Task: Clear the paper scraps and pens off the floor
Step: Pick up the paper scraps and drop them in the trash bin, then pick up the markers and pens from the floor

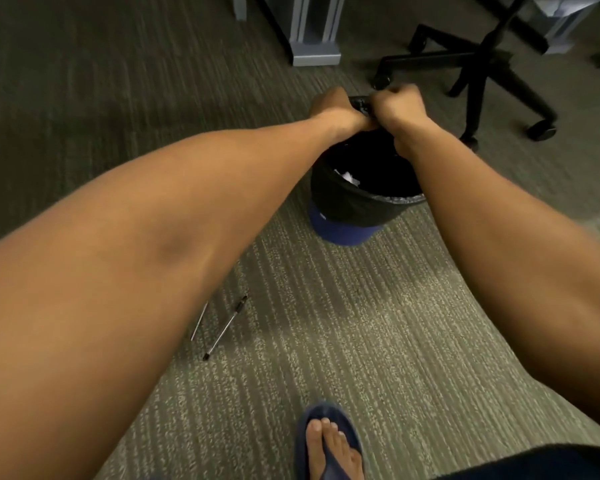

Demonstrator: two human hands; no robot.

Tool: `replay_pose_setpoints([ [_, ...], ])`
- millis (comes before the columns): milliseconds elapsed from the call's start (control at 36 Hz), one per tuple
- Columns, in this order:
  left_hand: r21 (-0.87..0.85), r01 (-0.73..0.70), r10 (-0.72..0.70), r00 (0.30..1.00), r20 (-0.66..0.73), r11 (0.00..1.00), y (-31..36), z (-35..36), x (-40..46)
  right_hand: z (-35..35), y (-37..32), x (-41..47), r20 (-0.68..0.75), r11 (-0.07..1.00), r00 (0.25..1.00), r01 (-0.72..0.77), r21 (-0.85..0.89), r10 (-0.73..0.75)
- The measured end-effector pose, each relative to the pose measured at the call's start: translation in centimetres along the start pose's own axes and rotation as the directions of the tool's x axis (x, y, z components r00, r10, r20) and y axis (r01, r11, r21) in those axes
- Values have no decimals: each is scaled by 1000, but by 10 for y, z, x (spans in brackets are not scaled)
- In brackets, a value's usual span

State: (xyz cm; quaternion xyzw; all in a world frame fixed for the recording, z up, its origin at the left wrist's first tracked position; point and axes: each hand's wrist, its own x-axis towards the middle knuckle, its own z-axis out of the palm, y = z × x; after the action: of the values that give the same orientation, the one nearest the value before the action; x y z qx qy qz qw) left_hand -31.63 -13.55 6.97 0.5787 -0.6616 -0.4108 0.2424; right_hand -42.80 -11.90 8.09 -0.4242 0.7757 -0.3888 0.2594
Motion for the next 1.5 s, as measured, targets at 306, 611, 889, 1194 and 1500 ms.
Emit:
replay_pose_setpoints([
  [306, 0, 62, -62, 990, -125, 998, -70, -87, -27, 56, -23, -44, -1, 817, 823, 563, -120, -568],
  [611, 33, 344, -321, 902, -289, 938, -229, -159, -94, 146, 10, -117, 660, 277, 265, 957, -90, -703],
  [889, 227, 554, -486, 823, -294, 801, -339, -173, -167, 221, 46, -153, 945, 313, 36, 947, 72, -324],
  [1194, 392, 701, -636, 710, -303, 596, -396, -175, -204, 305, 58, -198, 945, 558, 218, 829, -48, -244],
  [1500, 399, 734, -707, 663, -246, 549, -404, -156, -209, 350, 80, -215, 908, 399, 353, 884, -244, -226],
])
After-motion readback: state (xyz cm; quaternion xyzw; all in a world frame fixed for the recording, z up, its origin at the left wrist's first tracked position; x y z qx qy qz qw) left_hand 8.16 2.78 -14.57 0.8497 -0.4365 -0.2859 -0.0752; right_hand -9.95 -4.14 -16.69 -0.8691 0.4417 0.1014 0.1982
